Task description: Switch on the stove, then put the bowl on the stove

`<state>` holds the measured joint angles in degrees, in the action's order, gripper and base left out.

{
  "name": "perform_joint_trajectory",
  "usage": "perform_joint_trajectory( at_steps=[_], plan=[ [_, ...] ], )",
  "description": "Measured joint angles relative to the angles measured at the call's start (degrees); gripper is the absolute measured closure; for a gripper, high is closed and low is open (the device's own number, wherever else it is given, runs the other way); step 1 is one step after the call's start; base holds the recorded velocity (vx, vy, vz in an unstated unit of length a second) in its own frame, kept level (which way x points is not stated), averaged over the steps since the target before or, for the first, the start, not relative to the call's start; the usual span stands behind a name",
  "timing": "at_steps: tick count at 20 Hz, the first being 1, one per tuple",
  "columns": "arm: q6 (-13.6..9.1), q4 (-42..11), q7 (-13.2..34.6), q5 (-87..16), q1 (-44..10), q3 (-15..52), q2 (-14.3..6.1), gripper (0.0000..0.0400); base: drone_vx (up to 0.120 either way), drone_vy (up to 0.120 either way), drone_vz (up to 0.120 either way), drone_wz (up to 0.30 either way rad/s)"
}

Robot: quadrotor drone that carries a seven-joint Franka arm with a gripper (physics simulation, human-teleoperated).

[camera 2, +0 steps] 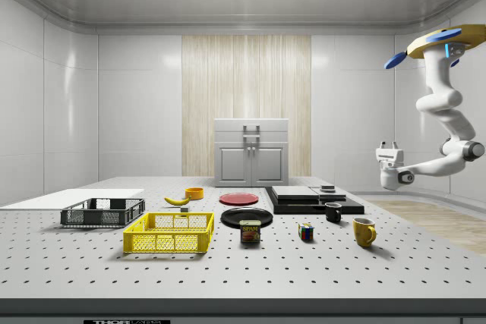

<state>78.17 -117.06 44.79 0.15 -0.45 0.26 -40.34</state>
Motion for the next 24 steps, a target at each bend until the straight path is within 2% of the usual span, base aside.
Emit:
perform_joint_trajectory(
  at_steps=[20,24],
  plan=[
    [0.8,-0.5,0.0,-0.6,-0.2,0.5,-0.6,0.0,0.116,-0.12,0.0,0.0],
    [1.0,-0.7,0.1,-1.3,-0.4,1.0,-0.7,0.0,0.01,-0.12,0.0,0.0]
  ],
)
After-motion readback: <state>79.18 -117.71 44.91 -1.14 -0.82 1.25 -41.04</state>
